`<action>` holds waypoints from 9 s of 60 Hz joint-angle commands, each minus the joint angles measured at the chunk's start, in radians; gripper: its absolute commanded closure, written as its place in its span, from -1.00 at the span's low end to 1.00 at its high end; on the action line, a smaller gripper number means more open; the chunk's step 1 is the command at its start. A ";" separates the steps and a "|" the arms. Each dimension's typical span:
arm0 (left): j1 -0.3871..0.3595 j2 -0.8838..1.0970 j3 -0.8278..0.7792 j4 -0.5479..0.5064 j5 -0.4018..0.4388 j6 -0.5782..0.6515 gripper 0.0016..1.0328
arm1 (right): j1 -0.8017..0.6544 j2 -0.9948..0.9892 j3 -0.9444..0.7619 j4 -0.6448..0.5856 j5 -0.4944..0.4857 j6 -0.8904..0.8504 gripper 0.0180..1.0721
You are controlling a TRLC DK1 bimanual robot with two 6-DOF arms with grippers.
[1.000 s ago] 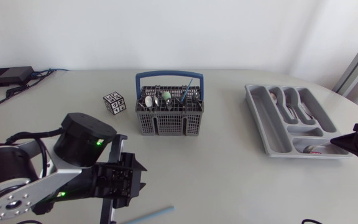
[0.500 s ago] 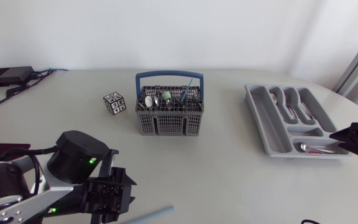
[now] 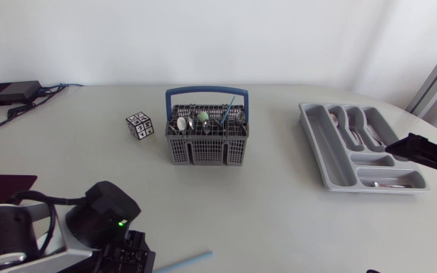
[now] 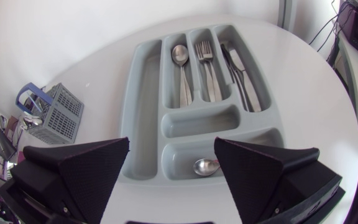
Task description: Transfer all utensils from the basket to the drawer tray.
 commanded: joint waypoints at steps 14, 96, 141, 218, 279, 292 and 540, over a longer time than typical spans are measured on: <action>-0.057 0.291 0.082 -0.009 -0.009 -0.138 0.56 | 0.220 -0.147 -0.148 0.009 0.119 -0.028 -0.91; -0.018 0.299 0.268 0.040 -0.014 -0.003 0.94 | 1.093 -0.337 -0.200 -0.172 0.090 -0.191 -0.91; -0.138 0.302 0.263 0.296 -0.163 0.168 0.93 | 1.276 0.001 -0.028 -0.258 0.068 -0.145 0.28; 0.111 0.213 0.410 0.508 -0.203 -0.239 -0.52 | 0.731 -0.234 -0.201 -0.126 0.170 -0.089 0.89; 0.362 0.362 0.536 0.517 -0.104 -0.449 -0.59 | 0.475 0.363 0.090 0.279 0.381 0.190 -0.53; 0.407 0.409 0.570 0.483 -0.104 -0.471 -0.29 | 0.516 0.298 0.062 0.264 0.413 0.182 -0.90; 0.430 0.314 0.452 0.477 0.032 -0.426 -0.31 | 0.710 -0.245 0.124 -0.399 0.634 -1.275 0.89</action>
